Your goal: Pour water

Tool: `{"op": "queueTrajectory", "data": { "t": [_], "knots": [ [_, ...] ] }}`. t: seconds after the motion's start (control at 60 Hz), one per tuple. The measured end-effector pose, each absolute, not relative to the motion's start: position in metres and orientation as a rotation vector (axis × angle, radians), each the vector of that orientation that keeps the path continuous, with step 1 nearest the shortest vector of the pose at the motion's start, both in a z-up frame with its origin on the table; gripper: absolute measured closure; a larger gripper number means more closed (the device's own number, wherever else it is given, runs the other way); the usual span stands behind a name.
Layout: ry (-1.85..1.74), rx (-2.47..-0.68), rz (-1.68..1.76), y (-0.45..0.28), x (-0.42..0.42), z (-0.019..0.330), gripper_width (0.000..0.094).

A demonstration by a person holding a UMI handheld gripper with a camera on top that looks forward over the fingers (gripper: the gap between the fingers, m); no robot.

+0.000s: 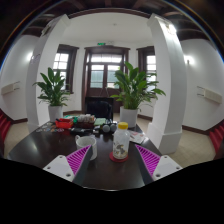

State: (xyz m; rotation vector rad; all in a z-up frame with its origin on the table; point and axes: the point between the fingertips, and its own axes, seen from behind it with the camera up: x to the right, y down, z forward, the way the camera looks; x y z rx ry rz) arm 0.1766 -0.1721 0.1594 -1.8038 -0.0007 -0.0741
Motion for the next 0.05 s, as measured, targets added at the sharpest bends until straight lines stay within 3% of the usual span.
{"op": "queueTrajectory", "data": {
  "t": [0.05],
  "knots": [
    [0.001,-1.788,-0.071,-0.1727,0.1758,0.1641,0.0085]
  ]
}}
